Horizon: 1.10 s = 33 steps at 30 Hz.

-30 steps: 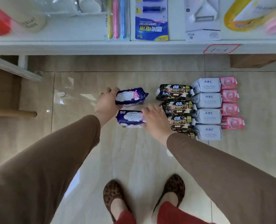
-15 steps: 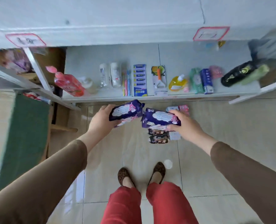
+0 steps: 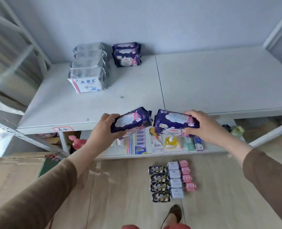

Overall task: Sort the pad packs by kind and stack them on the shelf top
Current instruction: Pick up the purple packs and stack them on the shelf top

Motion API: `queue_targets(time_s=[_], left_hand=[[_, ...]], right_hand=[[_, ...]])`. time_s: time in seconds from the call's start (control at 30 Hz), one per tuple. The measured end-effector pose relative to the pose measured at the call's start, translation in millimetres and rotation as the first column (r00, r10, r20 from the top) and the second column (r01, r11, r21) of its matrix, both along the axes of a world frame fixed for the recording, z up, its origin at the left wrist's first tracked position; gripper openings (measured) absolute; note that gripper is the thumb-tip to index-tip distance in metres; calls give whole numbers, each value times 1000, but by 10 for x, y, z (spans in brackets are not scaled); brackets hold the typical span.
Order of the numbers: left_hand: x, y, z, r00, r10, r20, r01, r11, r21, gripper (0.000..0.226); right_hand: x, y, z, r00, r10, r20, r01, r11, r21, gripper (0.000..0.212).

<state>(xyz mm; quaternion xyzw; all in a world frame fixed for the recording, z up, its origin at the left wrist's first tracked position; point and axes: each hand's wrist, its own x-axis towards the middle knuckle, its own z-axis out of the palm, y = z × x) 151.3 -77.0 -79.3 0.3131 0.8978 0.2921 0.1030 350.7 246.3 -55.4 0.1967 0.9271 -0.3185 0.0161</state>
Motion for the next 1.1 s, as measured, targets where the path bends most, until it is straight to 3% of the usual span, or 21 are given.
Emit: queue_targets(time_s=[0.27, 0.53, 0.8, 1.0, 1.1], left_hand=[[-750, 610, 515, 983, -13, -181, -9, 993, -118, 55], [-2095, 1251, 701, 943, -83, -323, 9, 975, -223, 47], [-3244, 1769, 406, 929, -141, -343, 37, 956, -292, 54], [-3589, 1935, 225, 940, -127, -316, 53, 971, -234, 63], [-3647, 1993, 226, 937, -153, -315, 70, 963, -260, 56]], right_hand=[[-861, 418, 292, 996, 53, -73, -49, 997, 54, 54], [-1741, 463, 306, 995, -3, -97, 8, 999, 48, 52], [-2424, 297, 79, 994, -13, -105, 11, 1000, -17, 54], [-2831, 205, -4, 997, 33, -75, -30, 999, 36, 57], [-3061, 196, -15, 996, 57, -72, -52, 997, 64, 57]])
